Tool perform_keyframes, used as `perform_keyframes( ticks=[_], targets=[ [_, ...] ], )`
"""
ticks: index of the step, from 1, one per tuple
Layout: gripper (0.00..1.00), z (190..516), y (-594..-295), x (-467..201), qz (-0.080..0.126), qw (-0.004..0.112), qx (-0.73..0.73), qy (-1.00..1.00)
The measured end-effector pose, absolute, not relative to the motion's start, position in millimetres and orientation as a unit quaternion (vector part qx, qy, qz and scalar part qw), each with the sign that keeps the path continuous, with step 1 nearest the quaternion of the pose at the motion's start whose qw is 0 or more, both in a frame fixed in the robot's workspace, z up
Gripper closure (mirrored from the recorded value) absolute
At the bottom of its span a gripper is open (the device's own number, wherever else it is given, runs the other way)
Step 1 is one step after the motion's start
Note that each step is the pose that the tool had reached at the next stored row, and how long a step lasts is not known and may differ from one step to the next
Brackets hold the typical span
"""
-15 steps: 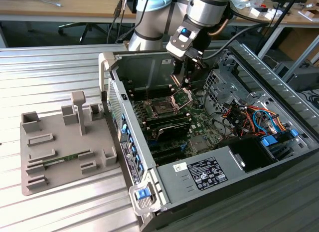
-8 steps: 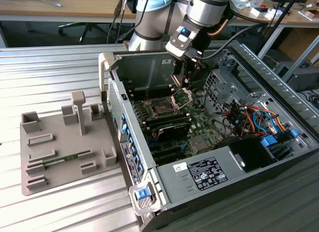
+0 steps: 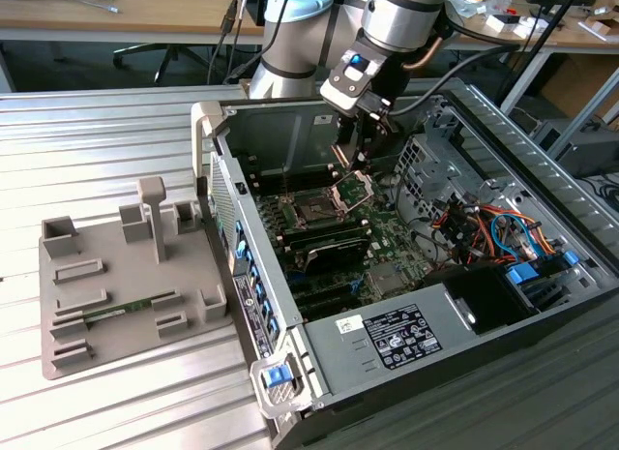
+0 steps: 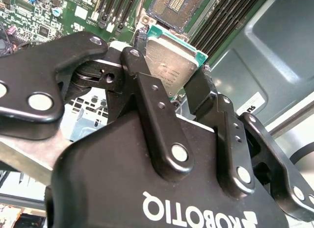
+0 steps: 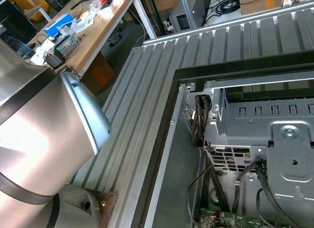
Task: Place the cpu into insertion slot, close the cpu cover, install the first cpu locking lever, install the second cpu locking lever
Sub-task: 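Place the cpu into insertion slot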
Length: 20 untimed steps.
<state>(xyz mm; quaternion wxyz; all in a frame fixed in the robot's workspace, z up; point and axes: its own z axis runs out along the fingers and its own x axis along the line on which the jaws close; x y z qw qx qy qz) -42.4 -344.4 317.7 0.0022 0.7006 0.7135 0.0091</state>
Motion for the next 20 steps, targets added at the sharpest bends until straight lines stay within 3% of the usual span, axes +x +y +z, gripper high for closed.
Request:
perform_keyframes(
  ticks=[20],
  targets=[
    [0.46, 317.3, -344.4, -42.4, 0.009, 0.002, 0.723, 0.691]
  ],
)
